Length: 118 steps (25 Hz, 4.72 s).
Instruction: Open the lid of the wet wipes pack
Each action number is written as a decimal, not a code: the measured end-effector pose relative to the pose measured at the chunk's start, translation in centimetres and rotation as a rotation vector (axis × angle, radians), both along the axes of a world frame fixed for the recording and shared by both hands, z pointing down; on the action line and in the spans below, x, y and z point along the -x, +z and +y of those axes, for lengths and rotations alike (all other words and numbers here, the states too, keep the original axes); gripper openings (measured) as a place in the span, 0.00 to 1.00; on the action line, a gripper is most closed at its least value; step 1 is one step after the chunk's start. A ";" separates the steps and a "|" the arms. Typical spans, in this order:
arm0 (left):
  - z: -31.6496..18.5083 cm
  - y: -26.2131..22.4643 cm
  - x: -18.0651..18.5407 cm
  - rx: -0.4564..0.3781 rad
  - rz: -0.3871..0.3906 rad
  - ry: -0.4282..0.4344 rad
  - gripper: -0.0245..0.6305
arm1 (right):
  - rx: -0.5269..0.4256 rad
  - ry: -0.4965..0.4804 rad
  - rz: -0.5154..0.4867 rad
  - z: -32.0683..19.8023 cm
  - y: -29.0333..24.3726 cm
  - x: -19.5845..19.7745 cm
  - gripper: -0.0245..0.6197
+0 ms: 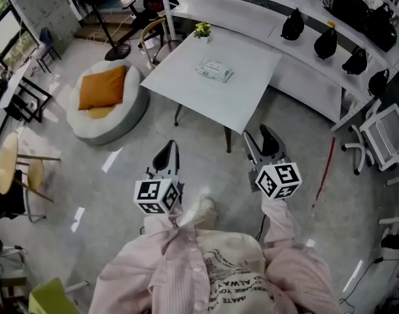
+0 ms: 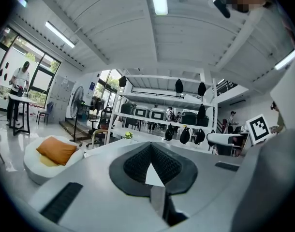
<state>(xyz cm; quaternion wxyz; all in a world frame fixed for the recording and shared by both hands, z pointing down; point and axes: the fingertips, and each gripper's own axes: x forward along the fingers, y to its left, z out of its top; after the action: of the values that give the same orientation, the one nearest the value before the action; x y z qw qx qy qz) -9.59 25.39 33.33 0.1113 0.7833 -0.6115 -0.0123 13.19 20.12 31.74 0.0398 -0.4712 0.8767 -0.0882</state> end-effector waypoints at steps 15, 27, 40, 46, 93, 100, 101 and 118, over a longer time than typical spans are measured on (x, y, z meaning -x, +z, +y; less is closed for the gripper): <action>-12.2 1.4 2.7 0.025 0.014 0.060 0.04 | 0.030 0.042 0.019 -11.3 1.6 3.0 0.36; -20.7 3.9 4.7 0.070 0.019 0.043 0.04 | 0.054 0.031 0.037 -21.0 3.7 4.8 0.36; -34.4 6.8 4.6 0.175 0.051 0.066 0.04 | 0.140 -0.008 0.097 -34.4 6.8 6.8 0.36; -38.7 8.7 4.6 0.226 0.068 0.072 0.04 | 0.184 -0.029 0.125 -38.8 9.0 7.5 0.36; -49.3 26.6 4.0 0.539 0.215 0.086 0.04 | 0.220 -0.455 0.832 -49.1 29.8 17.3 0.24; -49.4 26.7 4.5 0.544 0.213 0.081 0.04 | 0.195 -0.492 0.881 -48.5 30.2 17.7 0.15; -49.4 26.7 4.5 0.544 0.212 0.081 0.04 | 0.194 -0.495 0.883 -48.5 30.2 17.8 0.15; -50.1 25.9 3.8 0.530 0.197 0.113 0.04 | 0.230 -0.494 0.816 -48.5 28.8 17.9 0.05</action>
<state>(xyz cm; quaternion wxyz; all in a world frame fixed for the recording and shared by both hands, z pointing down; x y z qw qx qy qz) -13.43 -24.73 59.22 0.3715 0.7549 -0.5349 0.0781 -4.70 -28.37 60.56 -0.3815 -0.2468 0.8908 0.0006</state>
